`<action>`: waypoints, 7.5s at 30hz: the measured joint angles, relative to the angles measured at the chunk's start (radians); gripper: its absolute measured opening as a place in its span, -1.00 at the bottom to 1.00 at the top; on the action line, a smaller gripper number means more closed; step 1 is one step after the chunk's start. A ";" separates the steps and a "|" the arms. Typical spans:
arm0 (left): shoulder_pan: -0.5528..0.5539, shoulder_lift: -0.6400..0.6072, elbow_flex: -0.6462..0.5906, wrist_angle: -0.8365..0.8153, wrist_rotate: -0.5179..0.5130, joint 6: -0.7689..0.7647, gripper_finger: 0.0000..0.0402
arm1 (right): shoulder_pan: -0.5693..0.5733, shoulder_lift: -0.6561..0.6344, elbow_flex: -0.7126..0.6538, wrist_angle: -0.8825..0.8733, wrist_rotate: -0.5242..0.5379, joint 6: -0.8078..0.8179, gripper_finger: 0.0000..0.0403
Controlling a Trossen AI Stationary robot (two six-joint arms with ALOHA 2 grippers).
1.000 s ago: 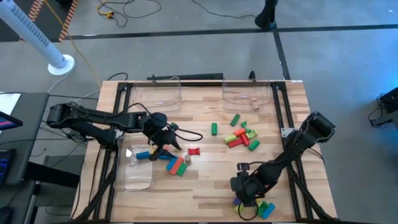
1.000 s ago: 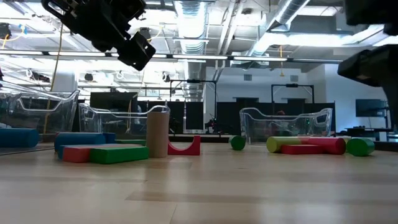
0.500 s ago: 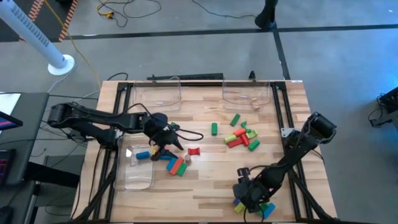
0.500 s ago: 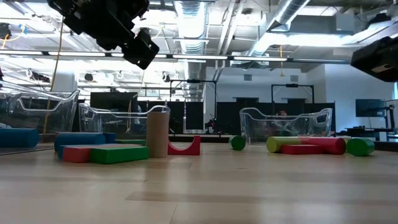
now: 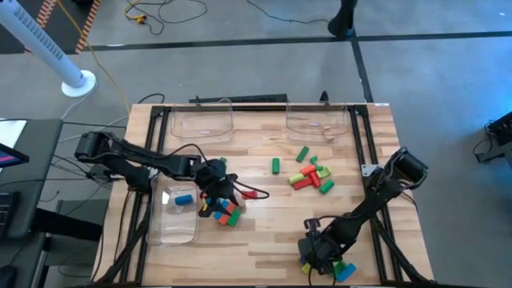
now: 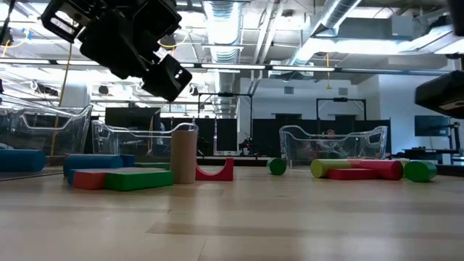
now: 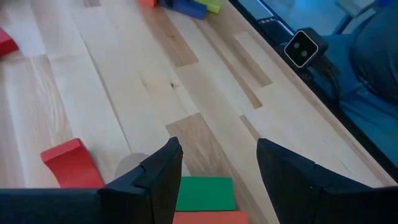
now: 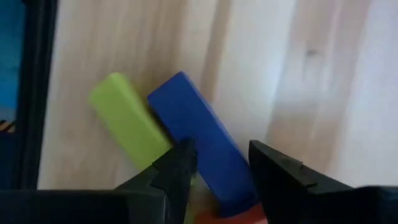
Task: Sort blocks by size
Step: Put the blue rectangular block into the top left transparent bin, then put the brown cylindrical block into the bottom left transparent bin
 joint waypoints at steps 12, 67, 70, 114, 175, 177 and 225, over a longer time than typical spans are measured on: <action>-0.005 0.000 0.000 0.004 0.000 -0.023 0.00 | -0.140 0.003 0.045 -0.042 0.009 -0.048 -0.09; -0.027 0.000 0.000 0.007 0.000 -0.023 0.00 | -0.143 0.056 0.054 -0.058 0.003 -0.166 -0.26; -0.027 0.000 0.000 0.016 0.000 -0.022 0.00 | -0.147 0.058 0.071 -0.049 0.003 -0.149 -0.29; -0.396 0.000 0.043 0.419 -0.748 0.922 -0.19 | -0.329 -0.005 0.505 -0.135 0.084 -0.375 -0.29; -0.064 -0.284 0.042 -0.089 -1.060 0.550 -0.71 | -0.298 -0.003 0.505 -0.447 0.199 -0.141 0.15; 0.022 -0.324 0.042 -0.154 -1.062 0.499 -0.71 | -0.283 -0.003 0.505 -0.464 0.215 -0.126 0.12; 0.786 -0.290 0.042 -0.399 -0.595 0.185 -0.10 | -0.181 -0.003 0.505 -0.503 0.351 -0.033 0.06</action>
